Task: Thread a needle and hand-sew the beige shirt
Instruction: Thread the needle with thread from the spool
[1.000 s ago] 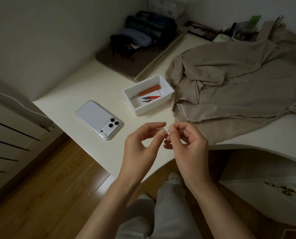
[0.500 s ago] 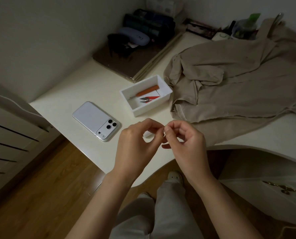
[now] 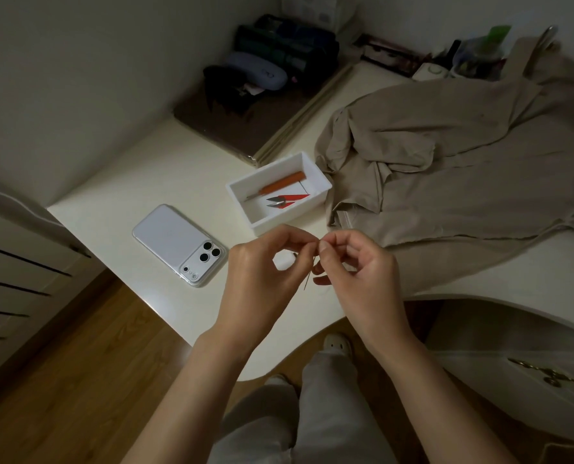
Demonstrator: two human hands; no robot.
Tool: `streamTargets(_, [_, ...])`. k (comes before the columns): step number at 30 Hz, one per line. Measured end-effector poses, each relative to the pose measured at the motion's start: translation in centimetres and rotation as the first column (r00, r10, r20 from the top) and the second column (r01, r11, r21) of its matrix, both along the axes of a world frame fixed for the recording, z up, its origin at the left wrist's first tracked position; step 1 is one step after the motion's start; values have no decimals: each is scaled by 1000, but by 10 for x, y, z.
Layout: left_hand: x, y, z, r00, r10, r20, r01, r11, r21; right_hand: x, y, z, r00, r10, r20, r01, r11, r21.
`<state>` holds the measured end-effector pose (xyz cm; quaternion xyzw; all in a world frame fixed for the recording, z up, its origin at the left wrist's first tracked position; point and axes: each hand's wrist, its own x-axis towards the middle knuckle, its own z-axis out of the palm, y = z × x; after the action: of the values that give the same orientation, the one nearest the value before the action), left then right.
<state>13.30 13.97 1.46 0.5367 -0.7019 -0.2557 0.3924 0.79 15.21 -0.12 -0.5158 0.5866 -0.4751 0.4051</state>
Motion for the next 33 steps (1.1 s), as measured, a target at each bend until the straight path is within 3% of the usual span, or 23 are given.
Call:
streamTargets(9, [-11,-22,-1,1000,10,-29,-8,997,81,-7,-23,3,999,39,18,-40,999,25])
streamTargets(16, [-16,-39,0,976,86,-201,-46,979,197,-18,-44,5,991,130,-9,-129,989,66])
streamTargets(18, [-17,-46,3,932,140,-334,-41,957,286,-21,-50,6,985,168,-33,-165,984,60])
streamTargets(21, [-18,-53,11,760,279,-586,43,879,475,-25,-56,5,979,203,-37,-200,977,78])
streamTargets(23, [-18,-58,14,697,327,-639,98,838,536,-28,-63,6,972,233,-9,-231,967,103])
streamTargets(27, [-14,-64,8,818,230,-528,117,832,543,-34,-73,10,958,287,20,-287,949,132])
streamTargets(33, [-12,-73,6,908,104,-405,189,763,619,-36,-89,8,929,350,-118,-335,933,132])
